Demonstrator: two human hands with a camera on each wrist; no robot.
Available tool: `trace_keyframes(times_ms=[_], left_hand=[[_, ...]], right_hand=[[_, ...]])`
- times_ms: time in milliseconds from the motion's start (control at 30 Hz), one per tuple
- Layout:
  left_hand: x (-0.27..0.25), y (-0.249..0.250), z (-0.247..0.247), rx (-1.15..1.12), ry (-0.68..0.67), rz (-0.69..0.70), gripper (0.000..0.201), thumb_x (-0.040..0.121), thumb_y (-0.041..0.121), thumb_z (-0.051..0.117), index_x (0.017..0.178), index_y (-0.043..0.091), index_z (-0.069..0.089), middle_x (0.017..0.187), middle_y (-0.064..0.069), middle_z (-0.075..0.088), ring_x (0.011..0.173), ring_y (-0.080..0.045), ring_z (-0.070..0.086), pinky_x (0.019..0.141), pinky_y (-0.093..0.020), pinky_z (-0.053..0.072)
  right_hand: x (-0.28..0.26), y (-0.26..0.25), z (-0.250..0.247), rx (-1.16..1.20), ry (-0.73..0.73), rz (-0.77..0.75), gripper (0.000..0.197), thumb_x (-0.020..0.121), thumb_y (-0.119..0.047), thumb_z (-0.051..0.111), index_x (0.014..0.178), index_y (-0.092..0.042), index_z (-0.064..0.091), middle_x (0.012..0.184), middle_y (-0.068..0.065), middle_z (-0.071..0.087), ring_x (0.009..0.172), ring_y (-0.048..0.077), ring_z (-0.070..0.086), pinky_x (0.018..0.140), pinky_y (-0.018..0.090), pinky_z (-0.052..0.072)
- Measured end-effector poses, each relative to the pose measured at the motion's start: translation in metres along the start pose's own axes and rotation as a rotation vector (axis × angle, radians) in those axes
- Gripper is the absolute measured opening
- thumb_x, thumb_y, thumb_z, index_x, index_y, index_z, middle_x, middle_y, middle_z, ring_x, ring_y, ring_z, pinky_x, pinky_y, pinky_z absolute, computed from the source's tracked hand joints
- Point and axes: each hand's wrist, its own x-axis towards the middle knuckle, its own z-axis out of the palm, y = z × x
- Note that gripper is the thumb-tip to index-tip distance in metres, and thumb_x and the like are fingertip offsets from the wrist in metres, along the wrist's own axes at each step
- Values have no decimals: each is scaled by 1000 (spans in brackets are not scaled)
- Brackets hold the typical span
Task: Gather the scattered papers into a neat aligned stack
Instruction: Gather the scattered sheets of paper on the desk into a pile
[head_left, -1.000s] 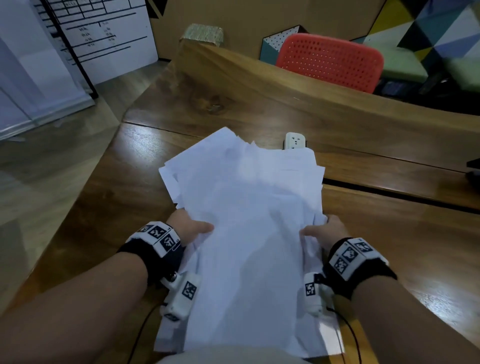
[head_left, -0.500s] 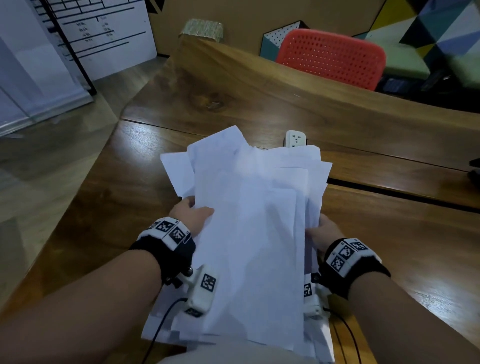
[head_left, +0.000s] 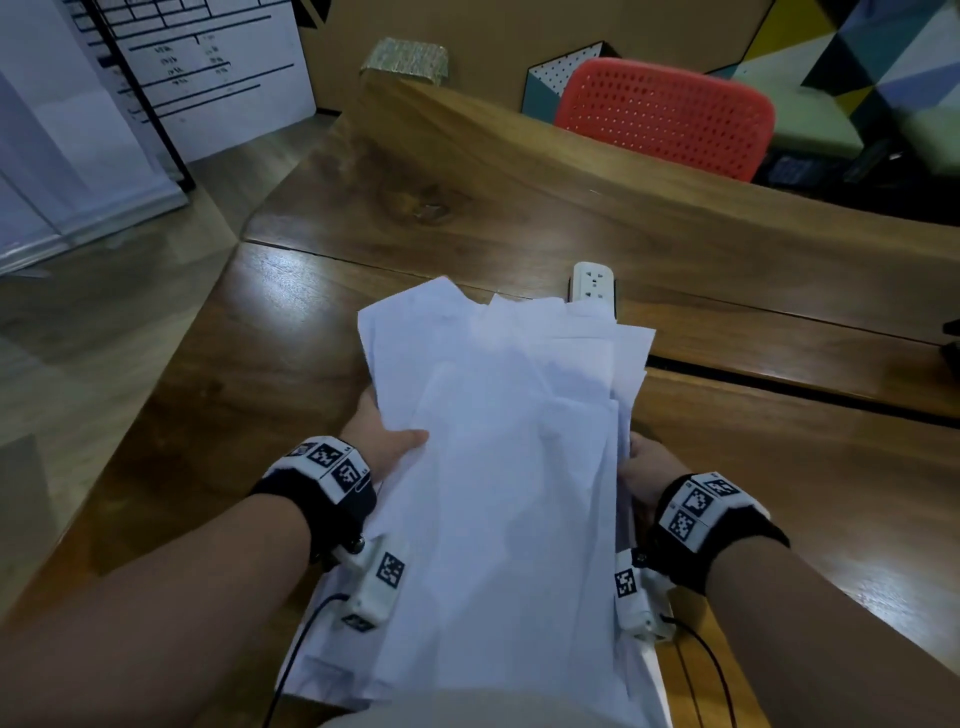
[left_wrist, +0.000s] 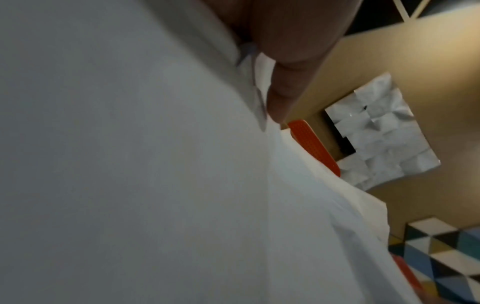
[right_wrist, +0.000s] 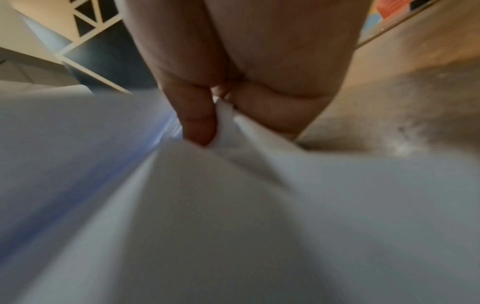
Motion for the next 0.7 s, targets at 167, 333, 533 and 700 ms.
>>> trace_keyframes(times_ms=[167,333,533,700], left_hand=[[-6,-7,1,-262,98,-272,85,60,11,84,131,-3,39,117,-13,59,96,-27,58,85,-41,49],[-20,-3,14,-98,-96,-205,41,74,7,75,108,-8,60,108,-18,66,93,-32,62,84,-33,49],[-45,27,-26,-130,-202,-15,24,62,27,83,57,10,67,54,-2,63,53,-20,58,46,-18,46],[-47,38,-54,-300,-423,-48,63,18,34,95,74,10,76,96,-17,67,88,-31,63,86,-37,50]], right_hand=[[-3,-6,1,94,83,61,49,90,-43,52,121,-5,51,115,6,60,104,30,59,94,47,48],[-13,-5,13,104,55,-37,39,86,-25,64,121,-12,52,115,5,63,91,20,61,65,28,49],[-43,-4,-16,609,-163,-111,70,58,-71,66,106,-21,68,102,8,72,91,17,69,87,37,51],[-65,-18,-39,282,-126,-351,123,13,-59,88,122,-13,52,106,6,68,90,6,69,90,32,54]])
